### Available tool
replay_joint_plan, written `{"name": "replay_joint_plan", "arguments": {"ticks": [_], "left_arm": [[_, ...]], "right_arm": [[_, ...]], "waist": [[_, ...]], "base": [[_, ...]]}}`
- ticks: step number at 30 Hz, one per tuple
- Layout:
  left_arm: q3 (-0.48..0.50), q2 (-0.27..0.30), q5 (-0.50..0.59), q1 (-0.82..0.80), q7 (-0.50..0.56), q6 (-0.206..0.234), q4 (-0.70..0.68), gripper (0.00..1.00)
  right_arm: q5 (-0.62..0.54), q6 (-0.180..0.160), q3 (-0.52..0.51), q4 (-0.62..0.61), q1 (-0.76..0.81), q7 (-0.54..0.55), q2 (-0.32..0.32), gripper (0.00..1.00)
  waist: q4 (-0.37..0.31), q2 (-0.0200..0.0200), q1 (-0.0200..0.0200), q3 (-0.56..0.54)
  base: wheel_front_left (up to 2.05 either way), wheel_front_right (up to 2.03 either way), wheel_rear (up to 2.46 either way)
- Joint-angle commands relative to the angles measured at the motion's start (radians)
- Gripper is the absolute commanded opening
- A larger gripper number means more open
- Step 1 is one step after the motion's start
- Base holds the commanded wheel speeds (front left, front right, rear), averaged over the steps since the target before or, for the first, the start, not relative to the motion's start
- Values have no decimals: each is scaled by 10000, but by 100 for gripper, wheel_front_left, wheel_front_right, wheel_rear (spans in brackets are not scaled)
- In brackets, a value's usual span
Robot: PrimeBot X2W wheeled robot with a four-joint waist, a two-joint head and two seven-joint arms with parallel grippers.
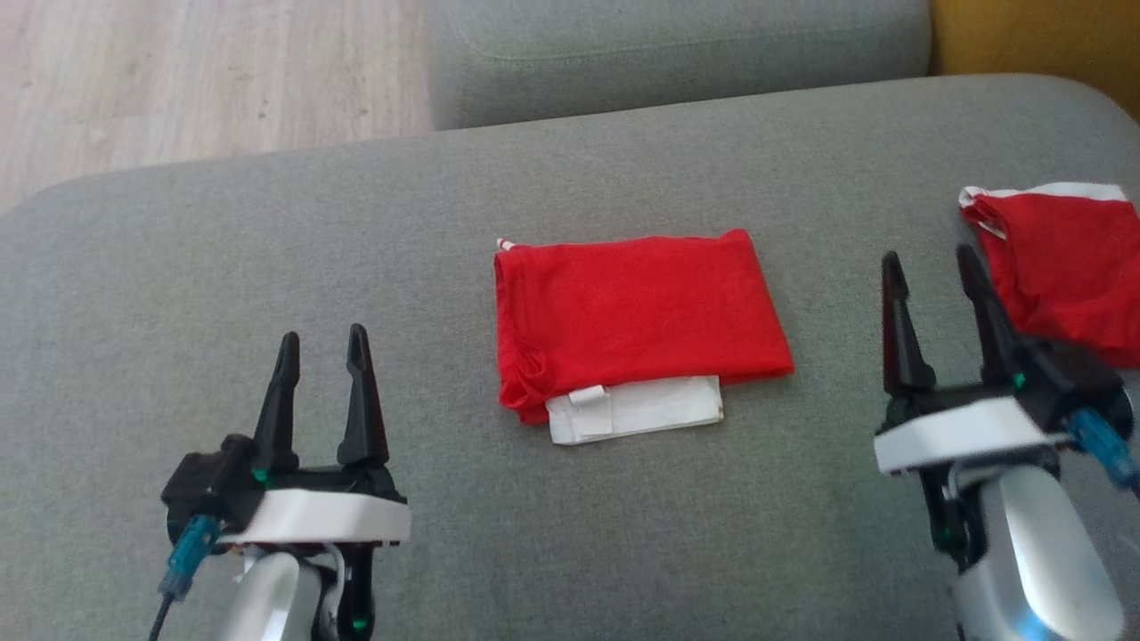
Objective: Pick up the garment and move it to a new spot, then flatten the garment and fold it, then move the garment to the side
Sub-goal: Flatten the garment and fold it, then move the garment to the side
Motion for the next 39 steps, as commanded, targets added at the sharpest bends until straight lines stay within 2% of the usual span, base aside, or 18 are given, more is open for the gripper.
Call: {"name": "replay_joint_plan", "arguments": {"ticks": [1,8,16,23,31,39], "left_arm": [[491,-37,134,-268,-91,-122,-337,100],[829,-276,448,-162,-93,-441,-278,100],[1060,-401,714,-152,-94,-621,-265,100],[949,-457,849,-447,-94,-732,-319,100],[655,-474,846,-994,-95,-769,-262,100],[229,-477,650,-1386,-95,-629,-261,100]], "right_arm": [[-70,-7,65,-502,9,-106,113,100],[366,-7,-45,-937,687,-106,160,100],[438,-7,91,-1032,645,-106,162,100],[247,-7,147,-844,224,-106,163,100],[-93,-7,140,233,-945,308,163,100],[-418,-7,196,2772,-2166,1295,163,100]], "waist": [[-56,0,0,60],[-82,0,0,81],[-20,0,0,118],[225,0,0,624],[784,0,0,1428],[1363,0,0,2013]], "base": [[0,0,0],[0,0,0],[0,0,0],[0,0,0],[0,0,0],[0,0,0]]}}
